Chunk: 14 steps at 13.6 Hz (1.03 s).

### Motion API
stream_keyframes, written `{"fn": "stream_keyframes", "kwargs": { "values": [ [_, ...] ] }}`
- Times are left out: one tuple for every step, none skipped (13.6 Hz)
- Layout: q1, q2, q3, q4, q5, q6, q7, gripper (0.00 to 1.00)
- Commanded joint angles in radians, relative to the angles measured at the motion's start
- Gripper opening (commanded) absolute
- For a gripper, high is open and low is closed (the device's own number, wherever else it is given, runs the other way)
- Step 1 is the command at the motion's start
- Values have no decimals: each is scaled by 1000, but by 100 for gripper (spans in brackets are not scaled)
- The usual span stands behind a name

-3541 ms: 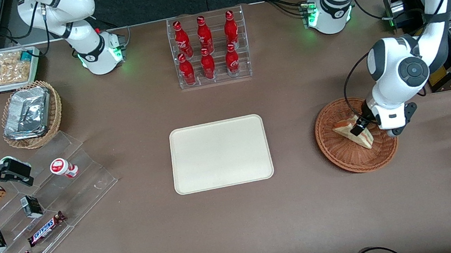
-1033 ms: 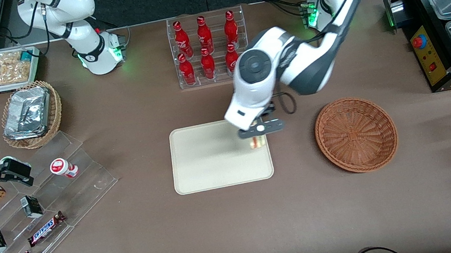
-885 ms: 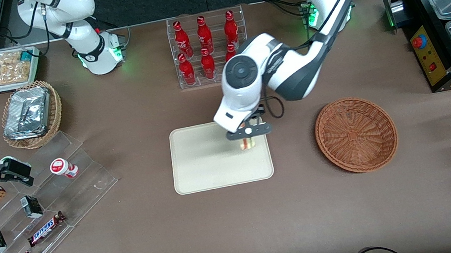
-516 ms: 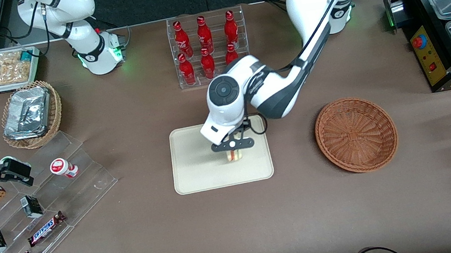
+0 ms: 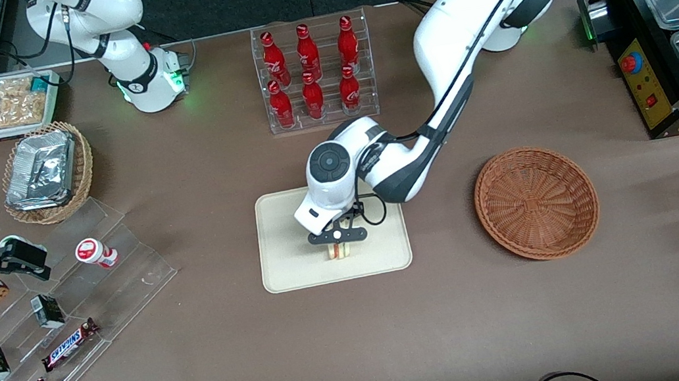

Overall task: Place sandwich from basket to tray
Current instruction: 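Lift the sandwich and carry it with the left gripper over the cream tray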

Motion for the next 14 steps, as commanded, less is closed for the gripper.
{"fn": "stream_keyframes", "kwargs": {
  "values": [
    [-47, 42, 37, 58, 15, 3, -13, 33],
    [-47, 45, 37, 58, 15, 7, -14, 62],
    [-47, 47, 37, 58, 12, 15, -19, 100],
    [-47, 47, 37, 57, 12, 15, -55, 100],
    [-46, 42, 37, 57, 9, 15, -69, 100],
    [-43, 34, 36, 58, 4, 11, -71, 100],
    [-35, 24, 33, 58, 0, -3, -71, 100],
    [-27, 8, 31, 58, -17, -26, -65, 100],
    [-7, -18, 30, 58, -49, -58, -54, 100],
    [17, -47, 30, 58, -78, -75, -52, 100],
    [46, -93, 30, 41, -115, -81, -45, 100],
    [78, -136, 28, 5, -155, -112, -19, 100],
    [115, -189, 28, -34, -189, -133, 31, 100],
    [149, -240, 30, -81, -222, -147, 87, 100]
  ]
}}
